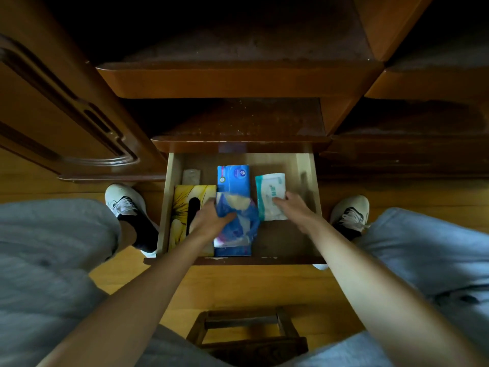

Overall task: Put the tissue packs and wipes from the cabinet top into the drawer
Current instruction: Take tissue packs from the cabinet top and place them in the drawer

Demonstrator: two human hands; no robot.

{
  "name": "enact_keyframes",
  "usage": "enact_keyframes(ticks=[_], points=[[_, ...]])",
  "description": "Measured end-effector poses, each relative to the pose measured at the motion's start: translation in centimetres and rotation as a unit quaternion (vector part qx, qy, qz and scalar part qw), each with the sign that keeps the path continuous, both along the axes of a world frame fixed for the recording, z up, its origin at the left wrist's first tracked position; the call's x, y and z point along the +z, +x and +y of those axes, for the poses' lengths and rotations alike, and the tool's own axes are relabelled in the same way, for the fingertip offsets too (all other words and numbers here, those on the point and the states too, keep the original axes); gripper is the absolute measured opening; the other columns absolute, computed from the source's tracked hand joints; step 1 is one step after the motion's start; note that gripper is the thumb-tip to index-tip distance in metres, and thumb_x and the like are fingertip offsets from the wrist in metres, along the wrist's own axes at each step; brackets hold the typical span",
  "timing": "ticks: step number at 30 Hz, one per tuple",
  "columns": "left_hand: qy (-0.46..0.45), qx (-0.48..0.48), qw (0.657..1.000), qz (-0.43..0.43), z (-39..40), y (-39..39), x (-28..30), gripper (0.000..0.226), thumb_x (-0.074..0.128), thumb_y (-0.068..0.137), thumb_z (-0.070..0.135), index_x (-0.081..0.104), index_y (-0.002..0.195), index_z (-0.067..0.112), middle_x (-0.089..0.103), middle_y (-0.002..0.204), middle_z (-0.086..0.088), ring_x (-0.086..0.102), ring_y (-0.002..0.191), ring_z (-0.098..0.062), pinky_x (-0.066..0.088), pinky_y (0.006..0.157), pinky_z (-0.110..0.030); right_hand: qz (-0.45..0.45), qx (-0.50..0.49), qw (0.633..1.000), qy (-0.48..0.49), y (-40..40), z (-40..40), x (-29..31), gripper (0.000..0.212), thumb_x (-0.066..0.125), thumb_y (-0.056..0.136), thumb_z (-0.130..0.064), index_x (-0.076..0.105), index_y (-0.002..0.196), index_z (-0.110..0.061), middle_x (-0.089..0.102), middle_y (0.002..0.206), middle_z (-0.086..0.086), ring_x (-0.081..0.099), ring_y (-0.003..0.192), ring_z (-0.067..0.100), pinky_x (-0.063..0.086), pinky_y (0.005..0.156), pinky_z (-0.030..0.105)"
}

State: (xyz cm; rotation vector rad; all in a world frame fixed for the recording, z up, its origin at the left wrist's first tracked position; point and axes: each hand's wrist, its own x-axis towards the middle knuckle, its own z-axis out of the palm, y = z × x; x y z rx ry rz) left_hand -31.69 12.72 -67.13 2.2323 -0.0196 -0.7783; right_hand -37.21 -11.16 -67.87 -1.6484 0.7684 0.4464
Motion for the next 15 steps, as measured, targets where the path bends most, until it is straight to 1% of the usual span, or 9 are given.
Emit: enact_keyframes(ticks=[2,4,5,6,8,10,12,14,15], points=[[0.057,-0.04,0.998,-0.012,1.0,0.3,-0.1,0.058,0.079,0.083,0.044,0.054,0.126,0.014,0.068,0.118,-0.002,0.067,0.106,-0.024,0.058,0.085,-0.045,0.031,0.005,0.999,-0.038,-0.4,-0.6,-0.6,0.021,0.057,0.103,-0.019,0.06,0.124,-0.023,0.068,0.127,0.007,0.067,0.095,0.013,0.054,0.063,0.025],[0.103,-0.072,0.99,-0.056,1.0,-0.4,0.0,0.068,0.082,0.079,0.041,0.049,0.132,0.014,0.065,0.123,-0.007,0.065,0.11,-0.025,0.059,0.084,-0.045,0.064,0.039,0.995,-0.059,-1.2,-1.2,-1.2,0.023,0.06,0.1,-0.012,0.061,0.122,-0.019,0.068,0.126,0.01,0.067,0.096,0.016,0.054,0.064,0.026],[0.139,-0.091,0.981,-0.096,0.8,-0.9,0.1,0.078,0.085,0.076,0.041,0.044,0.137,0.014,0.061,0.126,-0.008,0.062,0.112,-0.026,0.059,0.082,-0.042,0.076,0.057,0.993,-0.073,-1.5,-1.3,-1.3,0.026,0.064,0.097,-0.008,0.06,0.121,-0.019,0.068,0.127,0.011,0.068,0.1,0.02,0.055,0.068,0.028],[0.168,-0.105,0.972,-0.128,0.6,-1.5,0.2,0.088,0.087,0.073,0.042,0.039,0.142,0.016,0.055,0.129,-0.009,0.06,0.114,-0.026,0.059,0.079,-0.04,0.088,0.076,0.99,-0.085,-1.8,-1.2,-1.5,0.035,0.067,0.093,-0.004,0.059,0.125,-0.016,0.066,0.128,0.012,0.067,0.109,0.024,0.057,0.075,0.032],[0.184,-0.112,0.965,-0.15,0.5,-2.3,0.3,0.103,0.089,0.07,0.043,0.028,0.149,0.017,0.047,0.131,-0.01,0.058,0.112,-0.027,0.059,0.073,-0.04,0.119,0.131,0.98,-0.088,-2.1,-0.5,-1.8,0.052,0.072,0.087,0.002,0.055,0.134,-0.013,0.064,0.131,0.012,0.062,0.122,0.03,0.057,0.086,0.039],[0.178,-0.12,0.968,-0.131,1.1,-2.5,0.5,0.099,0.087,0.072,0.043,0.028,0.148,0.019,0.051,0.126,-0.01,0.063,0.104,-0.027,0.058,0.069,-0.04,0.153,0.213,0.961,-0.083,-2.3,0.5,-2.2,0.049,0.074,0.086,0.001,0.059,0.13,-0.012,0.065,0.13,0.011,0.064,0.12,0.028,0.059,0.091,0.041],[0.171,-0.123,0.972,-0.107,1.8,-2.5,0.4,0.092,0.086,0.076,0.039,0.029,0.147,0.02,0.062,0.113,-0.007,0.067,0.095,-0.026,0.058,0.068,-0.041,0.178,0.264,0.943,-0.097,-2.4,1.2,-2.7,0.042,0.076,0.087,-0.003,0.063,0.126,-0.012,0.068,0.127,0.011,0.066,0.115,0.026,0.059,0.093,0.043],[0.171,-0.12,0.975,-0.082,2.2,-2.4,0.4,0.096,0.084,0.079,0.03,0.02,0.151,0.023,0.068,0.093,-0.002,0.069,0.082,-0.021,0.06,0.067,-0.041,0.187,0.291,0.928,-0.139,-2.3,1.6,-3.0,0.041,0.08,0.085,-0.014,0.065,0.123,-0.016,0.069,0.125,0.007,0.066,0.111,0.023,0.057,0.094,0.043],[0.173,-0.116,0.975,-0.072,2.4,-2.4,0.4,0.1,0.083,0.08,0.026,0.015,0.153,0.024,0.068,0.087,0.0,0.069,0.077,-0.018,0.06,0.066,-0.039,0.187,0.297,0.918,-0.181,-2.1,1.7,-3.0,0.044,0.082,0.084,-0.022,0.063,0.123,-0.019,0.069,0.122,0.006,0.066,0.107,0.021,0.057,0.092,0.041]])
